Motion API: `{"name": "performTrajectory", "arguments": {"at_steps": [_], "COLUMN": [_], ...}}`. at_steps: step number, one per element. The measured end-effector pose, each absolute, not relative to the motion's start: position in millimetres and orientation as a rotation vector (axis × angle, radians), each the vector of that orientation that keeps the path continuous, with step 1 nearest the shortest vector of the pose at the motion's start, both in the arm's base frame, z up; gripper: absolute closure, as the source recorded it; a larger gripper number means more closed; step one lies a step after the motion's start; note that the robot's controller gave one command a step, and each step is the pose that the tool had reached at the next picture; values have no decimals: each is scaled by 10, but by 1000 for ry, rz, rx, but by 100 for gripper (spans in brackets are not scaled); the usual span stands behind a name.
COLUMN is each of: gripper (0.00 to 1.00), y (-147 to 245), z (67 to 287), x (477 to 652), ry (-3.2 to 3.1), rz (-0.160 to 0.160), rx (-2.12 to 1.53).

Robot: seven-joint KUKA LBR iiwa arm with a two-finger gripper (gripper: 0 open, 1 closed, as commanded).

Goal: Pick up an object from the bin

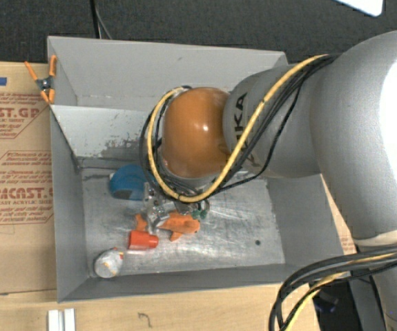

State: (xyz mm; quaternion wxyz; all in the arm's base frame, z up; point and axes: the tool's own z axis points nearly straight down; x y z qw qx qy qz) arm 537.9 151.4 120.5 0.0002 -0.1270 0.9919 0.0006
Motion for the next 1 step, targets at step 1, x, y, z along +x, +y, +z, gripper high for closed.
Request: {"name": "performTrajectory", "arguments": {"at_steps": [1], "gripper": [100], "y": [1162], "z": [1521], "x": [5078], "ry": [3129], "rz": [2], "rx": [-334]}}
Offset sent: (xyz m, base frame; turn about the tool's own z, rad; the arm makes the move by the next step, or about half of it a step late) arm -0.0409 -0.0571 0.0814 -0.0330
